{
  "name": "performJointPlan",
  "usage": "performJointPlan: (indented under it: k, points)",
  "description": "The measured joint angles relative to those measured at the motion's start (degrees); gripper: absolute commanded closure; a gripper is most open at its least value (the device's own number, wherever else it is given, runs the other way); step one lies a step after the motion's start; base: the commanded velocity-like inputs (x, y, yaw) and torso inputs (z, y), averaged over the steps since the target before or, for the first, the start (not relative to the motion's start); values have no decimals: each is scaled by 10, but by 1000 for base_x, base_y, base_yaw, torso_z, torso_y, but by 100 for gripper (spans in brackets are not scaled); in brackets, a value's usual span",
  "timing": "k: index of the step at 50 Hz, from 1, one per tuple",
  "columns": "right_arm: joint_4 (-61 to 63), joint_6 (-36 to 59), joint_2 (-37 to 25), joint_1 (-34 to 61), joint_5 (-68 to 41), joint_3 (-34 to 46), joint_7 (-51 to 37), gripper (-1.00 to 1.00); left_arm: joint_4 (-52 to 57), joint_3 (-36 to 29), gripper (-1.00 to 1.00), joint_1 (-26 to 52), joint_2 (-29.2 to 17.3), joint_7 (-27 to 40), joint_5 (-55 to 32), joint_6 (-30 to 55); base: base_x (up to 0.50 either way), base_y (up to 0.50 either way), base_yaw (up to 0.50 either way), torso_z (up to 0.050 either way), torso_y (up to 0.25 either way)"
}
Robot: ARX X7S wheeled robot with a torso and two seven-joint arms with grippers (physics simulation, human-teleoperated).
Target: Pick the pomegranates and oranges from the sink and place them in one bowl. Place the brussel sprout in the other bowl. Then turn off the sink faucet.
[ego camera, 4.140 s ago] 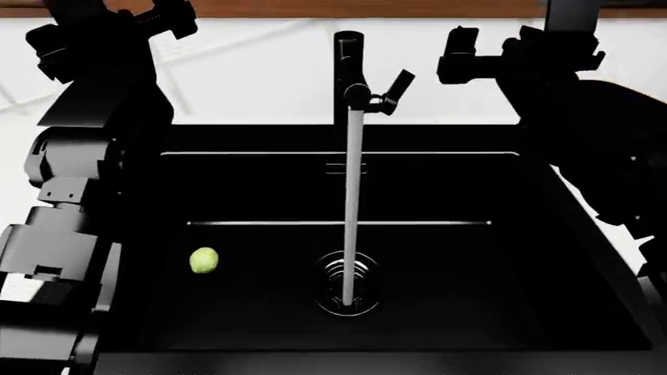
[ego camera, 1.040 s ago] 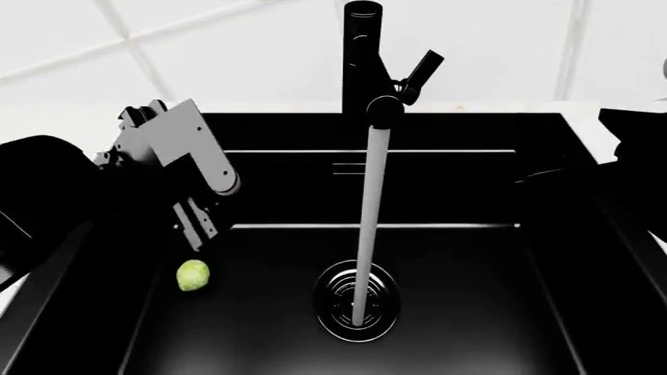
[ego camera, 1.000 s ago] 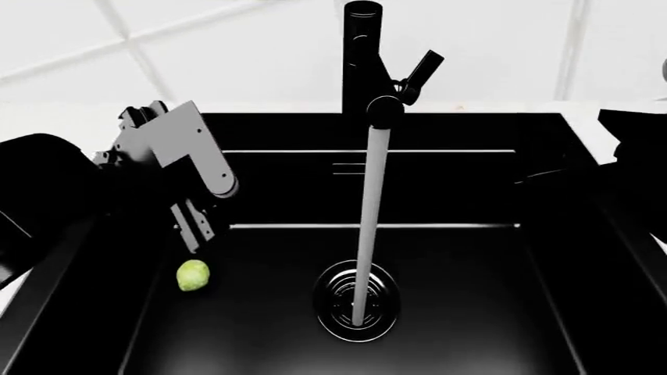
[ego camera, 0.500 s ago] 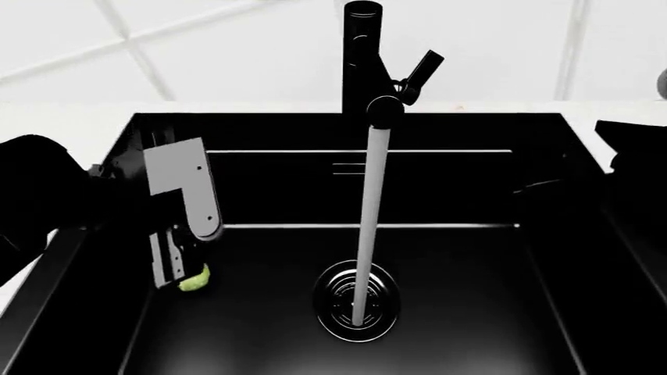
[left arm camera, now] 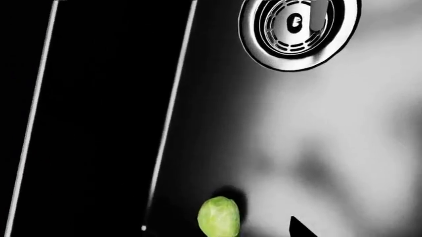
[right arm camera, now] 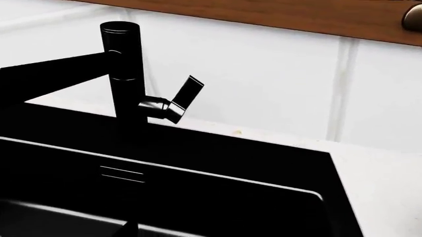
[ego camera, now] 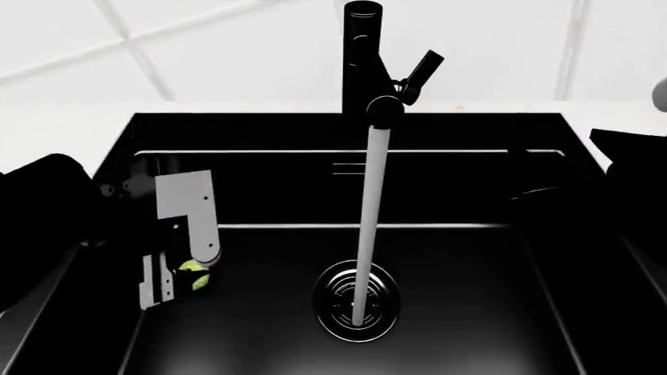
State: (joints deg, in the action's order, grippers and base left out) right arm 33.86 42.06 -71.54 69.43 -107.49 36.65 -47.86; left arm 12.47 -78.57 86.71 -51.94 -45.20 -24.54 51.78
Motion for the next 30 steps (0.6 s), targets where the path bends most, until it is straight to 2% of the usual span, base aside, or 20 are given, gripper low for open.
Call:
performJointPlan:
  k: [30]
  points:
    - [1,-34,1,-41,27,-1,18,-100,-118,-35,-100,-44,58,18,46,-51,0,0,0,0,0]
